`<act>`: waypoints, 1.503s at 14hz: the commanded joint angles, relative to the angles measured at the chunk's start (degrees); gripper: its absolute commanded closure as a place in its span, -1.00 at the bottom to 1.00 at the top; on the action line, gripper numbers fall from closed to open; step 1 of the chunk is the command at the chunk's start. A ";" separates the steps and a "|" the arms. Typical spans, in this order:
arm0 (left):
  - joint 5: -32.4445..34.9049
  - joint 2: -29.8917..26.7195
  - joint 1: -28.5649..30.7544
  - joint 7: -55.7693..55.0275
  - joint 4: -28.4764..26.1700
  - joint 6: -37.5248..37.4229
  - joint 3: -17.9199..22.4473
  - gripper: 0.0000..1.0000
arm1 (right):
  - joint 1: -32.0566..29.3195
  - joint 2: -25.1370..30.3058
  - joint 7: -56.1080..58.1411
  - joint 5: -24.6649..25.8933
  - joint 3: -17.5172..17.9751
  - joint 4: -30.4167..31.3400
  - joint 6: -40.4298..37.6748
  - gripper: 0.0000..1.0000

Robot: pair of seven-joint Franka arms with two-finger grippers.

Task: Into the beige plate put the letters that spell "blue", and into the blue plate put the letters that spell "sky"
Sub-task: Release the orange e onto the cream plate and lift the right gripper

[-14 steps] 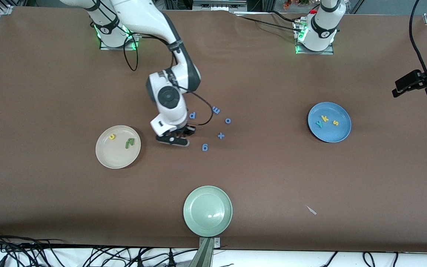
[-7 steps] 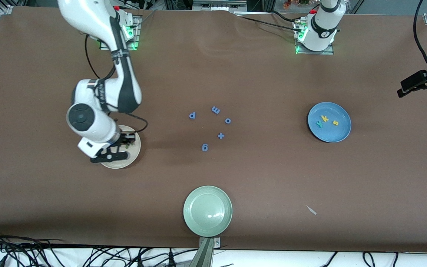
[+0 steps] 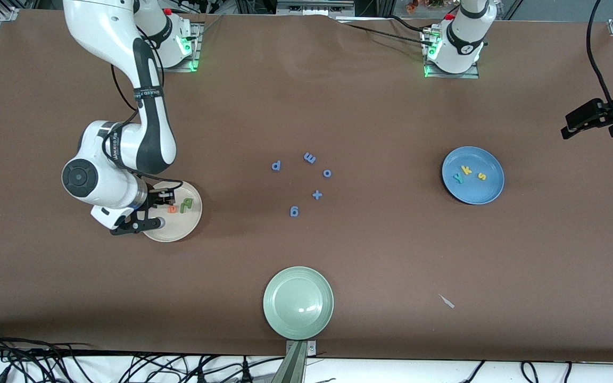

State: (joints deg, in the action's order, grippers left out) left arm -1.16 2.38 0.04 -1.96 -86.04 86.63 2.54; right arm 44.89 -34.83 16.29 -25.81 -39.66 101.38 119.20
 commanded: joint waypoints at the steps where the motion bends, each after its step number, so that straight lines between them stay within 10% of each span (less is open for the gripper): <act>1: -0.68 0.26 1.02 1.17 1.14 -0.85 -0.78 -1.00 | 0.19 0.99 0.41 -1.17 -0.24 -0.13 -0.28 0.05; 6: -0.68 1.05 1.02 1.17 1.14 -0.85 -0.78 -1.00 | 0.46 2.05 -4.58 -0.39 -0.50 -6.79 -8.07 0.02; 9: -0.60 1.49 -0.65 1.08 1.23 -0.85 -1.13 -1.00 | 2.30 3.71 -9.77 6.35 -2.70 -13.37 -16.77 -0.44; 10: -0.68 1.40 -0.56 1.17 1.40 -0.85 -1.13 -1.00 | 2.39 3.72 -10.40 9.26 -2.70 -16.53 -19.76 -0.97; 16: -0.68 1.40 -0.56 0.82 2.28 -0.76 -1.22 -1.00 | 2.13 4.68 -9.52 13.16 -5.25 -27.02 -27.18 -1.00; 18: -0.77 1.32 -0.56 0.90 2.28 -0.76 -1.13 -1.00 | -1.01 9.40 -9.96 13.50 -0.37 -25.63 -27.88 -1.00; 21: -0.60 0.96 -0.39 0.90 2.28 -0.76 -1.31 -1.00 | -18.20 20.29 -10.58 20.25 19.90 -19.14 -27.09 -1.00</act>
State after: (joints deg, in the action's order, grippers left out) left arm -1.16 3.14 -0.65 -1.92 -85.22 86.63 1.29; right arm 37.73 -24.08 6.42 -9.37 -32.66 75.76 91.78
